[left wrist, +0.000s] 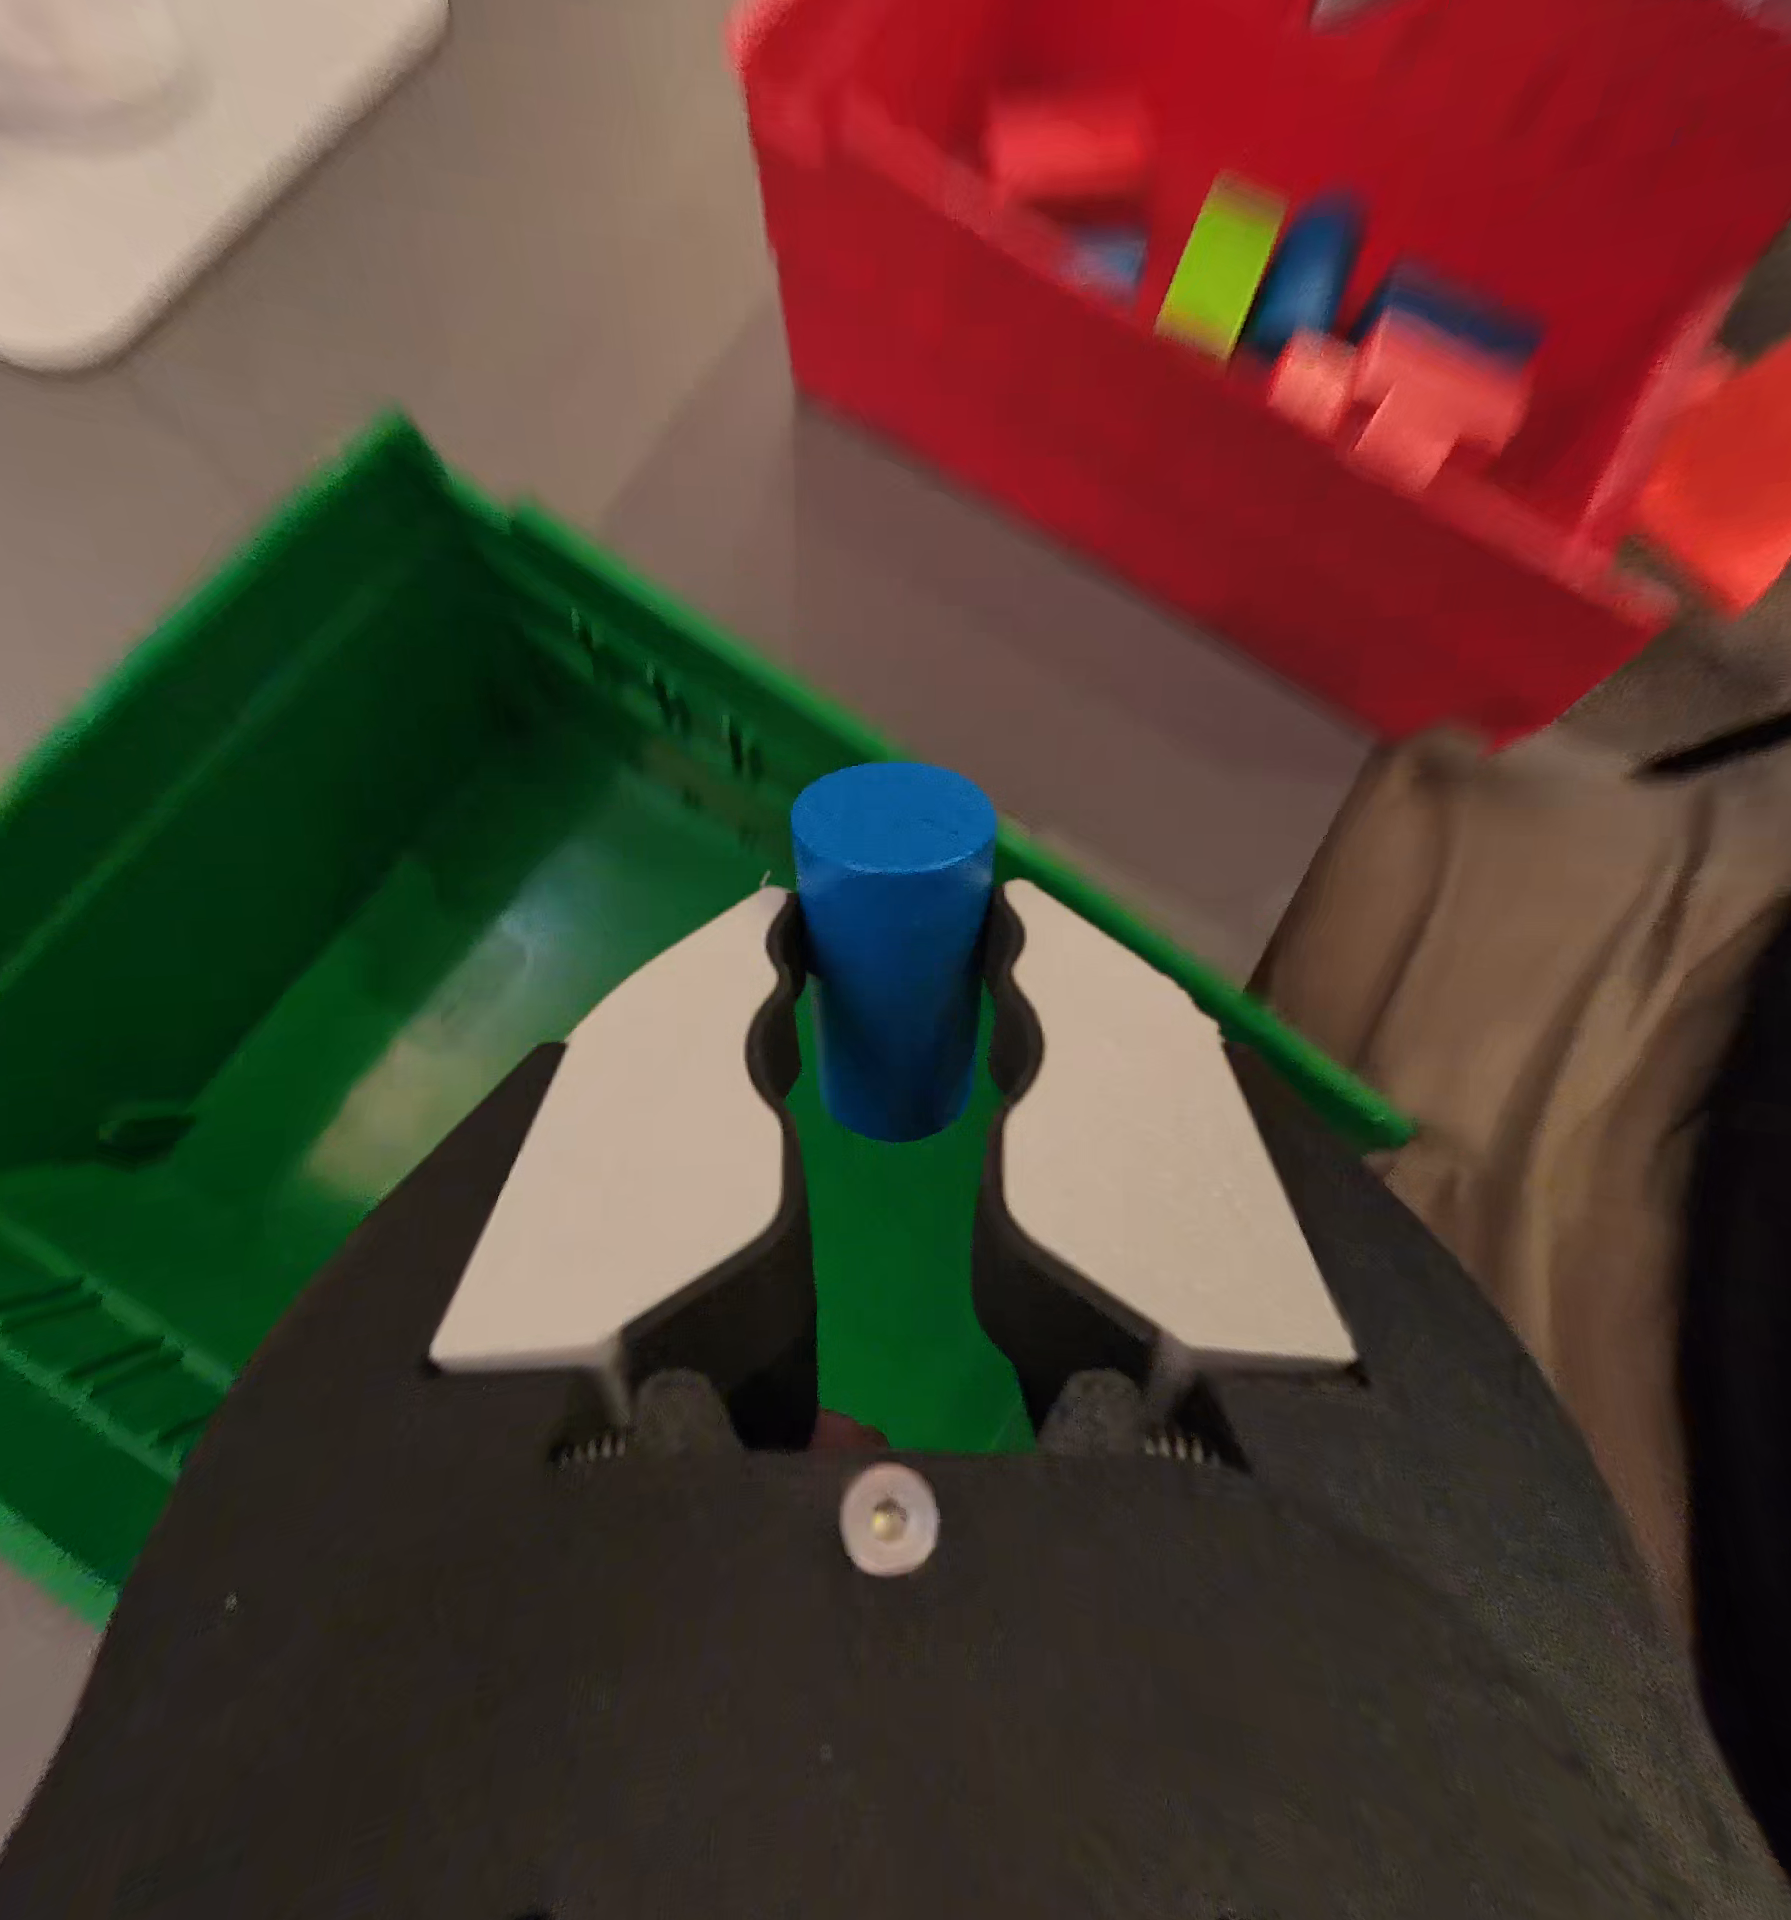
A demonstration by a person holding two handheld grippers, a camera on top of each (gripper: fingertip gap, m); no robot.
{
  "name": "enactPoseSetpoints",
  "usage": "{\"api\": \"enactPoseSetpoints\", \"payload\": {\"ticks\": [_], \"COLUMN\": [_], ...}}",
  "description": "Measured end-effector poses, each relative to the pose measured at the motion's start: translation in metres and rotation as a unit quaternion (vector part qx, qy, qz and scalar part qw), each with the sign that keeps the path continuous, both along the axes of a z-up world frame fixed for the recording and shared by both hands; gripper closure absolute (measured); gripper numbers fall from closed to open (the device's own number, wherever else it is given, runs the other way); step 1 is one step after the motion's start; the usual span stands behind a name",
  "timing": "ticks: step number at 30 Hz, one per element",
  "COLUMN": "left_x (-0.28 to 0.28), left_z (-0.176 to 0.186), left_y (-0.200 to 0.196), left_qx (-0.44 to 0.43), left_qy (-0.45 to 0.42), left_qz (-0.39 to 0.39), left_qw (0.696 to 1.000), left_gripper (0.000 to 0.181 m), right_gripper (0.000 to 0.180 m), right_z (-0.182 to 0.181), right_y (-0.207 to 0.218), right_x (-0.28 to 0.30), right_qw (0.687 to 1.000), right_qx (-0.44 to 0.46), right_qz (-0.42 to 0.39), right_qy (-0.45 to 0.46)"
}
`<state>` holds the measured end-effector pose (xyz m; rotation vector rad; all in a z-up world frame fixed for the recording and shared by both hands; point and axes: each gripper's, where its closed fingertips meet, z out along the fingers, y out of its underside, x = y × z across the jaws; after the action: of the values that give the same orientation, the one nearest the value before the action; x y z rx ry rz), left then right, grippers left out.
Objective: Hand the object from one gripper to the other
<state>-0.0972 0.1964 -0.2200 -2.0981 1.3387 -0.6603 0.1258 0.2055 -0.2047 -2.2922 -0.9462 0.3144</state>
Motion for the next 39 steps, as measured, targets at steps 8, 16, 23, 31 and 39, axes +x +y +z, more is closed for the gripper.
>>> {"api": "enactPoseSetpoints", "payload": {"ticks": [8,16,23,31,39], "left_x": [0.053,0.089,0.100,0.109,0.102], "left_z": [0.107,0.135,0.139,0.135,0.138], "left_y": [-0.027,-0.057,-0.070,-0.076,-0.068], "left_qx": [0.036,0.041,0.018,-0.002,0.001], "left_qy": [-0.256,-0.328,-0.359,-0.366,-0.363], "left_qz": [-0.029,-0.060,-0.077,-0.091,-0.075], "left_qw": [0.966,0.942,0.930,0.926,0.929], "left_gripper": [0.148,0.148,0.148,0.148,0.141], "right_gripper": [0.121,0.125,0.133,0.147,0.147], "right_z": [0.054,0.085,0.091,0.093,0.079], "right_y": [-0.043,-0.078,-0.087,-0.091,-0.067], "right_x": [-0.092,-0.139,-0.147,-0.148,-0.109], "right_qw": [0.968,0.923,0.905,0.902,0.946], "right_qx": [-0.005,-0.002,-0.018,-0.016,0.000], "right_qz": [0.142,0.229,0.248,0.257,0.193], "right_qy": [0.208,0.310,0.345,0.345,0.260]}}
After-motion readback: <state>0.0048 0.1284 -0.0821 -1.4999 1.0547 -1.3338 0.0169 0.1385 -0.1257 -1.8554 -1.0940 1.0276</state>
